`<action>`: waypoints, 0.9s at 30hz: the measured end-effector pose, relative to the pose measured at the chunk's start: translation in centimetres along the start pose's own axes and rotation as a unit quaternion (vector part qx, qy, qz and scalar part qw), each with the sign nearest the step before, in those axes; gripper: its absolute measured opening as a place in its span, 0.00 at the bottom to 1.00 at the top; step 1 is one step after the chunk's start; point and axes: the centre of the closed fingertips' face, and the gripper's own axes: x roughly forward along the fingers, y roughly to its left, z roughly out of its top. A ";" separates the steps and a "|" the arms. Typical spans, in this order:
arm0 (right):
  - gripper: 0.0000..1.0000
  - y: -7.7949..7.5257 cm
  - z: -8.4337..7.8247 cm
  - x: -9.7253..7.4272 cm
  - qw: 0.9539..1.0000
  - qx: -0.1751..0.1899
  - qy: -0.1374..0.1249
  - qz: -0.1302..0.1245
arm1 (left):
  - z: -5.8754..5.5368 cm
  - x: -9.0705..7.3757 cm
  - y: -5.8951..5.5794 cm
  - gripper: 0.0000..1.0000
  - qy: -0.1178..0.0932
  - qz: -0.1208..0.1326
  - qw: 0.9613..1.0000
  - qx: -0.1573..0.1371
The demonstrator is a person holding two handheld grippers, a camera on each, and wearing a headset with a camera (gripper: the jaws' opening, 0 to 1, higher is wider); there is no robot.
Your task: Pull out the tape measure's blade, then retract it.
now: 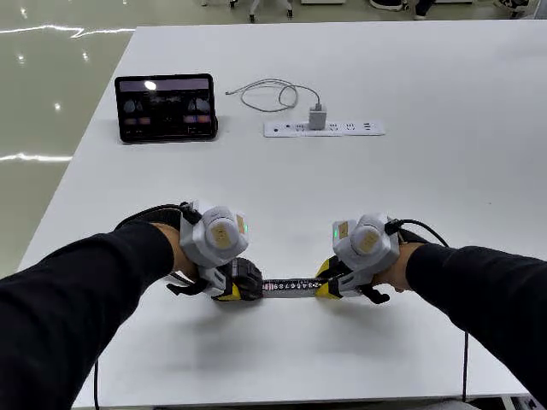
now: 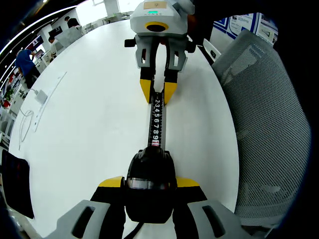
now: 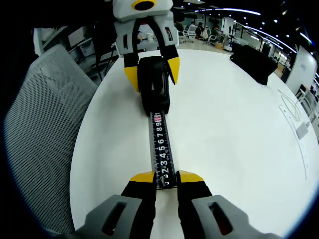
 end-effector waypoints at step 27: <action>0.11 -0.1 -1.3 -0.9 1.000 0.001 0.010 -0.004 | 0.0 0.1 0.1 0.32 -0.001 0.003 1.000 -0.004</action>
